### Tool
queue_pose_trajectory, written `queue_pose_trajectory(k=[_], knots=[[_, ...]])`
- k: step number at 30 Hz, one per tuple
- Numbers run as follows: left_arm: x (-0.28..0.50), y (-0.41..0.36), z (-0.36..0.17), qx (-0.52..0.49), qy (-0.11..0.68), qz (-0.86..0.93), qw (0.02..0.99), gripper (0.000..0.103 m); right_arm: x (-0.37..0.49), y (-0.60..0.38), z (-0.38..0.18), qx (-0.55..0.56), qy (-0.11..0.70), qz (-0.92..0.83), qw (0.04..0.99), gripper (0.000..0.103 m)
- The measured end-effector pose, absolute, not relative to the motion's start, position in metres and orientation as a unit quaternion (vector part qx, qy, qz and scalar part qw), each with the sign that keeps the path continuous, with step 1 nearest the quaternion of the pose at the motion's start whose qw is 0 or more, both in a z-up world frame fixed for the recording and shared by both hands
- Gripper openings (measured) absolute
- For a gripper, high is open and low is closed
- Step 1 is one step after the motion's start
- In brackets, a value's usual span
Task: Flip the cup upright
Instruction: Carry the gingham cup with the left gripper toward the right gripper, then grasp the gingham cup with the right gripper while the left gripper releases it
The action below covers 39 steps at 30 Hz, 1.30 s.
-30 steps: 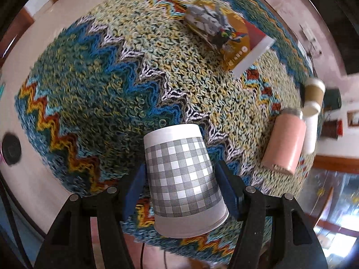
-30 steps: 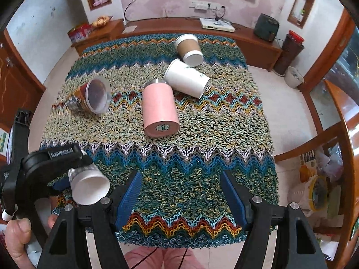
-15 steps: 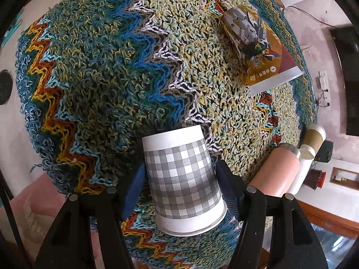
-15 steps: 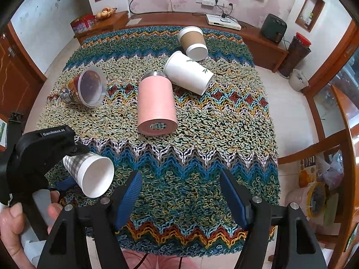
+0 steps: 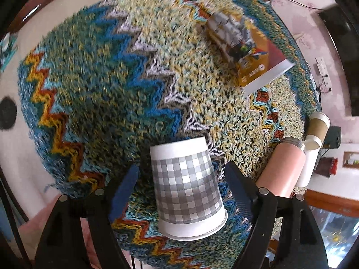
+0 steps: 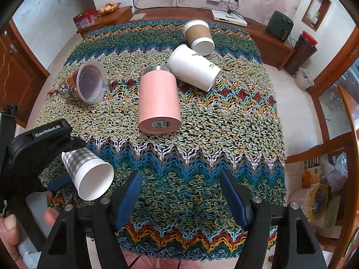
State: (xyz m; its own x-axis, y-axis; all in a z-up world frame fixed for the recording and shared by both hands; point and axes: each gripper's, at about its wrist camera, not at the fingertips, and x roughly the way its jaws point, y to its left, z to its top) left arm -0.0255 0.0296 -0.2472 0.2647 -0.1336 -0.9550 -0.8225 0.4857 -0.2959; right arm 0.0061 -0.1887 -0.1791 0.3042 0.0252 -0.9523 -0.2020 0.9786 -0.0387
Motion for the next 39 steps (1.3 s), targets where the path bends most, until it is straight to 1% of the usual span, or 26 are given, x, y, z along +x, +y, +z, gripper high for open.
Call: queue_pose_trajectory(k=[11,19,23,28,32,39], knots=[[-0.032,0.039,-0.231,-0.356,0.569,0.226,0.706,0.082,0.001,-0.175,-0.188,-0.041,0.606,0.102,0.788,0.072],[-0.042,0.049,-0.209,-0.268,0.569,0.188,0.755,0.082,-0.009,-0.167,-0.185,0.013,0.609,0.094,0.788,0.072],[-0.046,0.057,-0.2,-0.232,0.567,0.171,0.772,0.082,-0.015,-0.164,-0.187,0.088,0.615,0.079,0.78,0.072],[-0.049,0.061,-0.186,-0.186,0.551,0.14,0.801,0.082,-0.029,-0.158,-0.194,0.21,0.617,0.047,0.757,0.072],[-0.05,0.068,-0.177,-0.154,0.539,0.117,0.82,0.082,-0.046,-0.149,-0.202,0.305,0.605,0.002,0.735,0.072],[-0.042,0.09,-0.168,-0.112,0.524,0.082,0.84,0.082,-0.064,-0.137,-0.222,0.436,0.57,-0.084,0.691,0.072]])
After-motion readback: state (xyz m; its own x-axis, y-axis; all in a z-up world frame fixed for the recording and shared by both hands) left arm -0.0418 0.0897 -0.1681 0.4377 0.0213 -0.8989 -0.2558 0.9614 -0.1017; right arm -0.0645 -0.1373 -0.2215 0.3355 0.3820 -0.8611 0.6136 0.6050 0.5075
